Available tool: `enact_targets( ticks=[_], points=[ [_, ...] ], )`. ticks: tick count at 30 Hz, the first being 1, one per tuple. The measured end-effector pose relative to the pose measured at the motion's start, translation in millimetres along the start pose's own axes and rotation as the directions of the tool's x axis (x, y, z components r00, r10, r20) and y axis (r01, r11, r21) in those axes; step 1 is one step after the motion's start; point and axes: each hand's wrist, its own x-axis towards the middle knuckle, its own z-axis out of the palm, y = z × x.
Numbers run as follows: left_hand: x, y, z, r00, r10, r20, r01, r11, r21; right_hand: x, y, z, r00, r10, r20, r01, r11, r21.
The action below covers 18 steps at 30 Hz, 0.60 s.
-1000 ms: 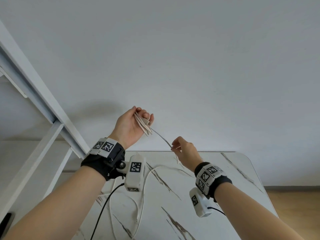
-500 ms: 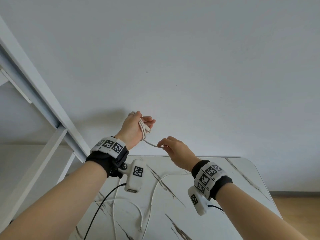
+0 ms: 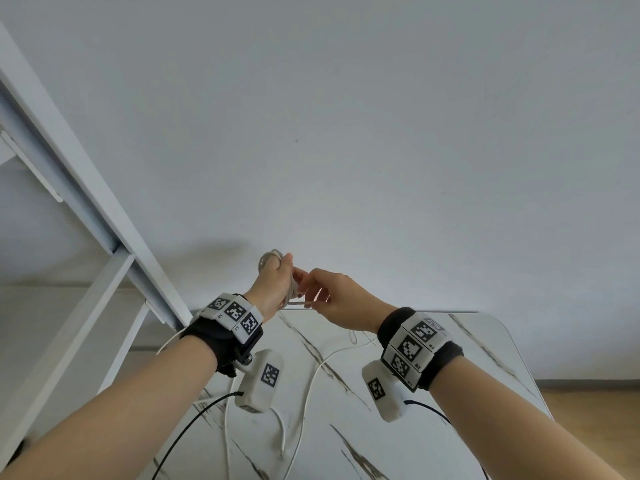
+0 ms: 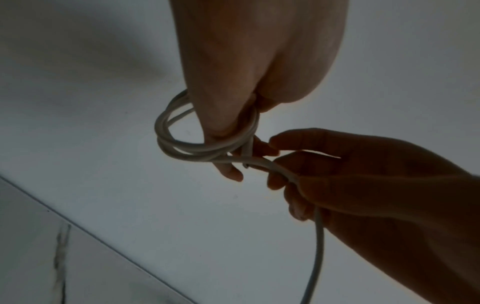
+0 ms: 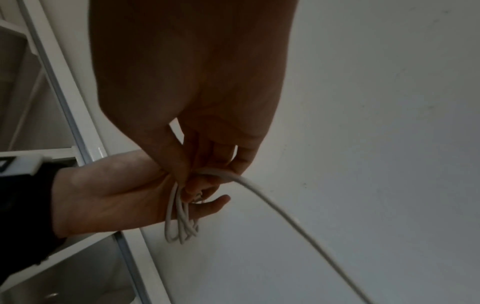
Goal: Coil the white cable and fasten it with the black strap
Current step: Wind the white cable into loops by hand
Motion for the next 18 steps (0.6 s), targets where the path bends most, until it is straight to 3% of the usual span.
enact_targets(
  ticks=[3, 6, 12, 18],
  points=[
    [-2, 0, -4, 0.998, -0.068, 0.011, 0.069, 0.994, -0.086, 2, -3, -2, 1.000, -0.006, -0.023, 0.006, 1.000, 0.012],
    [-4, -8, -10, 0.975, -0.174, 0.140, 0.192, 0.973, -0.128, 5, -9, -1, 0.997, -0.027, -0.075, 0.033, 0.997, 0.070],
    [-10, -19, -26, 0.878, -0.358, 0.319, 0.356, 0.932, 0.066, 10, -16, -5, 0.999, -0.035, 0.001, 0.035, 0.999, 0.032],
    [-17, -18, -41, 0.771, -0.432, 0.468, 0.364, 0.902, 0.234, 11, -13, -4, 0.996, -0.061, 0.058, 0.067, 0.992, -0.106]
  ],
)
